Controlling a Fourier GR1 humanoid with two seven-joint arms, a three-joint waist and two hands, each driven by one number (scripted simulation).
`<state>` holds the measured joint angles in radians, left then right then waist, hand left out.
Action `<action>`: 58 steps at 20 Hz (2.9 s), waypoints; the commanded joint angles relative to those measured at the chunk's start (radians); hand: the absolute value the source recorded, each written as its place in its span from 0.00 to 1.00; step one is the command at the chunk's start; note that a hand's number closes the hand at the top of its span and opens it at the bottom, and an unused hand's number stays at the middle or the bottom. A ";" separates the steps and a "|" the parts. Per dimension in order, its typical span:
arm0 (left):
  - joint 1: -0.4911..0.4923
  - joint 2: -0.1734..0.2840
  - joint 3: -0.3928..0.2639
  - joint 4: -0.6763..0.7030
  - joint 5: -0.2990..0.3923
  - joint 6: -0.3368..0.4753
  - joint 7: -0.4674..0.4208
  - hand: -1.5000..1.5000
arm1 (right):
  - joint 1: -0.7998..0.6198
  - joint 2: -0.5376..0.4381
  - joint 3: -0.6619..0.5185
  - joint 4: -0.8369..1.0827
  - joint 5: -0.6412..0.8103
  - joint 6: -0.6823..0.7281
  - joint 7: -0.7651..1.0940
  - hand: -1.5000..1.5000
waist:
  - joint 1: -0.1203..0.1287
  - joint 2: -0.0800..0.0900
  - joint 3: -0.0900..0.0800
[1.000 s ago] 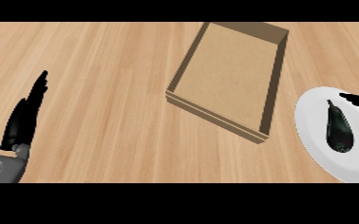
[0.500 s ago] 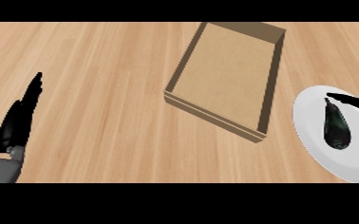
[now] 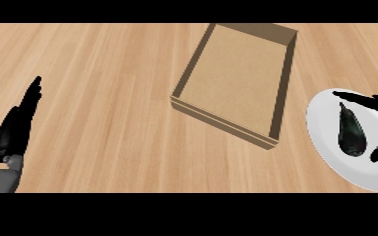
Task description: Pick the eggplant from the plate and place it in the cardboard box
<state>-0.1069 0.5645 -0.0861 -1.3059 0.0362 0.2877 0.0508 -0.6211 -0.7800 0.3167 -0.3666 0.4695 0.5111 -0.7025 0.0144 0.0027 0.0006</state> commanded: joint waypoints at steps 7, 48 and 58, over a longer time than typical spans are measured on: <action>0.034 -0.003 0.039 -0.042 -0.018 -0.020 -0.004 0.50 | -0.019 0.011 0.013 -0.092 -0.010 0.161 -0.004 0.00 | -0.004 -0.004 -0.001; -0.026 -0.089 0.089 -0.015 -0.115 -0.094 0.033 0.50 | -0.351 -0.005 -0.270 0.020 0.060 -0.575 -0.334 1.00 | 0.022 0.007 0.002; 0.005 -0.116 0.111 0.020 -0.146 -0.075 -0.019 0.50 | -0.469 0.125 -0.254 -0.074 0.026 -0.306 -0.198 1.00 | -0.002 -0.002 -0.001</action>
<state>-0.1020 0.4586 0.0249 -1.3026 -0.0966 0.2098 0.0481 -1.0407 -0.7103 0.0668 -0.4235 0.5179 0.0943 -0.9395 0.0151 0.0015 -0.0003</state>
